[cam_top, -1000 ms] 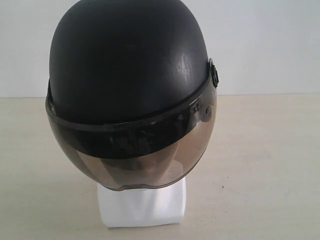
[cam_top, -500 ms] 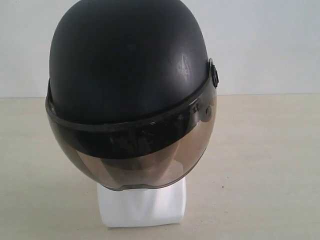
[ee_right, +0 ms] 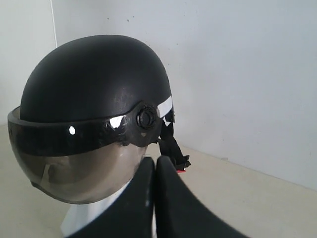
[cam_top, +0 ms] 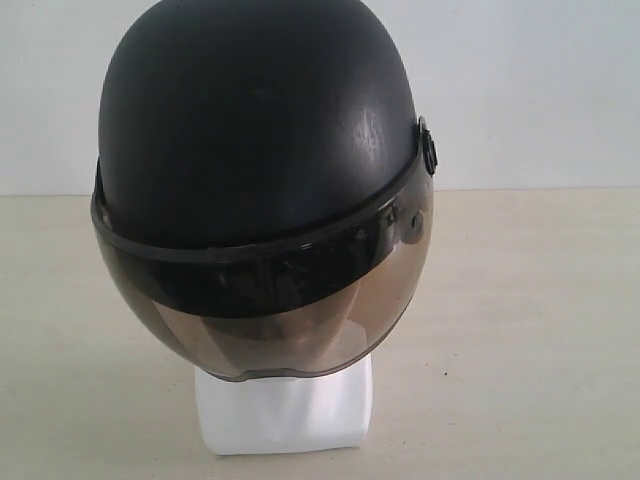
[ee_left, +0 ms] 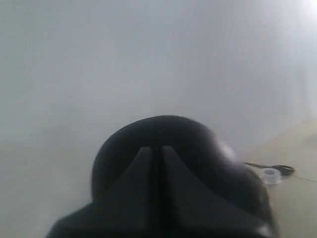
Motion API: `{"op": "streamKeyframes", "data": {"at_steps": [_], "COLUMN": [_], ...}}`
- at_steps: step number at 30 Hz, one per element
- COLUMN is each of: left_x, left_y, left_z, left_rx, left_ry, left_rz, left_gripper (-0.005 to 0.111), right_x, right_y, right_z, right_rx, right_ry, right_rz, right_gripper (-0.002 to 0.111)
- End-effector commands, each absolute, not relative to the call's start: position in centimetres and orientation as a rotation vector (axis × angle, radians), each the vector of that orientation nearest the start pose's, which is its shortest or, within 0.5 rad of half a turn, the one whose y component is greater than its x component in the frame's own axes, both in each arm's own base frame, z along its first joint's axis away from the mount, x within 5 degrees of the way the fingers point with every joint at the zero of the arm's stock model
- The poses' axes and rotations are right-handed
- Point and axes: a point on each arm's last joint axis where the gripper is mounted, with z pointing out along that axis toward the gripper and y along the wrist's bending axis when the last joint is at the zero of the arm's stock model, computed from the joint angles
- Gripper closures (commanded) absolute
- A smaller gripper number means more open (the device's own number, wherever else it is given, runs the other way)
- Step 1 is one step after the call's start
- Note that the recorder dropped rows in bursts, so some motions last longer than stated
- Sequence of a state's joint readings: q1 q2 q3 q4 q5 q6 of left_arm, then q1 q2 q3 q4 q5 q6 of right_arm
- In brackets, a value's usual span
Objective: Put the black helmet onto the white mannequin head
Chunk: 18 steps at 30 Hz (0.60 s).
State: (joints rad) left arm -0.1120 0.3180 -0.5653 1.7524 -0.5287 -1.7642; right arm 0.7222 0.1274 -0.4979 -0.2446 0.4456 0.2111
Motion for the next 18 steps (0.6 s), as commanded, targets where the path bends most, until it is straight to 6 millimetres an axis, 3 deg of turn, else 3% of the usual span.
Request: {"op": "streamKeyframes", "data": {"at_steps": [1,6,18], "left_x": [4.5,4.3,4.3], "left_y": [-4.2,-4.2,-4.2], "left_z": [33.8,31.8,31.7], "left_rx": [0.427,0.426,0.426], "left_ry": [1.314,1.338,1.339], "left_rz": [-0.366,-0.371,-0.371], "left_gripper": [0.102,0.102,0.102], "right_x": [2.9,2.9,2.9], "right_y": [1.2,1.2,1.2], "right_z": [32.8,32.8,32.8], "right_rx": [-0.476,-0.476,-0.473], "right_ry": [1.505,1.505,1.506], "right_rz": [0.479,0.479,0.482], "right_gripper": [0.108,0.108,0.108]}}
